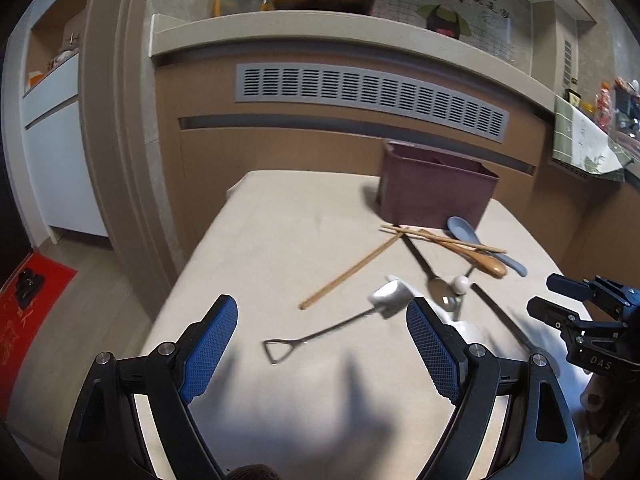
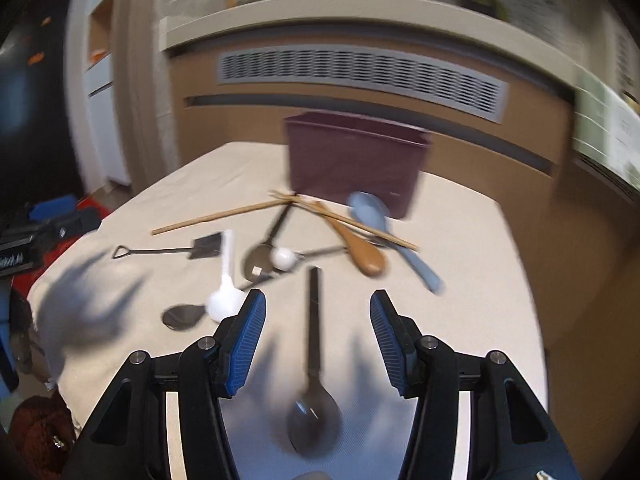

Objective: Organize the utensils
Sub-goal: 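Reach the right tool to the light-blue spoon and close on its handle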

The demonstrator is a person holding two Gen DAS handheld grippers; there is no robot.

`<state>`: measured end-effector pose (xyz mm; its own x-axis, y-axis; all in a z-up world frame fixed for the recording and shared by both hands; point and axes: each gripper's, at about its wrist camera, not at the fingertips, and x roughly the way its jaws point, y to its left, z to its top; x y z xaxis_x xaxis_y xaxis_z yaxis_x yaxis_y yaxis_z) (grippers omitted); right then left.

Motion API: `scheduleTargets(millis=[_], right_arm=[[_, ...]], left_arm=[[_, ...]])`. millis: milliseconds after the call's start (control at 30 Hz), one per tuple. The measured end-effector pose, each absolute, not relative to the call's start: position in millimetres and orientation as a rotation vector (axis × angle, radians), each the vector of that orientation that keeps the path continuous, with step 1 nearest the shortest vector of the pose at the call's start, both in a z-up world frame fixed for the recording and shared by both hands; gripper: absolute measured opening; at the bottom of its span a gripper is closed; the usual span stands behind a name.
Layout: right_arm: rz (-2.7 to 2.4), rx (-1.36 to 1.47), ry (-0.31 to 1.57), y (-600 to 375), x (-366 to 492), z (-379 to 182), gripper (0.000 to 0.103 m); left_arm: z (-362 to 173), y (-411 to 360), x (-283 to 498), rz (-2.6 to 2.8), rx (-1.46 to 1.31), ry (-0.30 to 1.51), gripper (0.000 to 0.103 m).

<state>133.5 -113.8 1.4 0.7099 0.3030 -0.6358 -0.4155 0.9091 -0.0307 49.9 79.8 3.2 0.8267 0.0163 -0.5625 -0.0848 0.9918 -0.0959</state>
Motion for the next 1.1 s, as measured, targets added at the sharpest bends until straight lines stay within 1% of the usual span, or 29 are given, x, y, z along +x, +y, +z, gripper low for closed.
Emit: scheduleTargets(millis=[67, 133, 167, 300, 367, 400, 467, 600, 700, 767, 900, 1033, 1100], right_arm=[[0.464, -0.192, 0.692, -104, 144, -2, 0.049], [0.516, -0.207, 0.712, -99, 155, -4, 0.034], [0.520, -0.210, 0.726, -100, 163, -5, 0.032], [0.452, -0.186, 0.761, -115, 201, -5, 0.032], [0.427, -0.165, 0.802, -124, 227, -3, 0.036], [0.437, -0.159, 0.835, -126, 241, -3, 0.036], [0.444, -0.178, 0.872, -129, 266, -2, 0.035], [0.399, -0.202, 0.857, -143, 293, 1, 0.032], [0.326, -0.189, 0.905, -166, 311, -13, 0.025], [0.304, -0.177, 0.951, -179, 320, -28, 0.024], [0.315, -0.129, 1.017, -194, 312, -46, 0.024], [0.470, -0.090, 1.053, -181, 281, -41, 0.025], [0.555, -0.105, 1.031, -172, 270, -30, 0.023]], left_arm=[[3, 90, 51, 0.073, -0.121, 0.600, 0.086], [2, 97, 51, 0.084, -0.115, 0.609, 0.086], [1, 99, 52, 0.091, -0.108, 0.611, 0.086], [5, 98, 65, 0.059, -0.103, 0.611, 0.086], [15, 95, 76, 0.017, -0.111, 0.585, 0.086], [21, 94, 83, -0.004, -0.124, 0.575, 0.086], [31, 96, 96, -0.038, -0.150, 0.559, 0.086], [43, 99, 123, -0.039, -0.130, 0.536, 0.086], [39, 100, 147, -0.053, -0.137, 0.565, 0.086], [35, 99, 161, -0.063, -0.149, 0.585, 0.086], [25, 93, 185, -0.072, -0.169, 0.604, 0.086], [20, 91, 204, -0.073, -0.194, 0.611, 0.086], [18, 91, 211, -0.073, -0.208, 0.612, 0.086]])
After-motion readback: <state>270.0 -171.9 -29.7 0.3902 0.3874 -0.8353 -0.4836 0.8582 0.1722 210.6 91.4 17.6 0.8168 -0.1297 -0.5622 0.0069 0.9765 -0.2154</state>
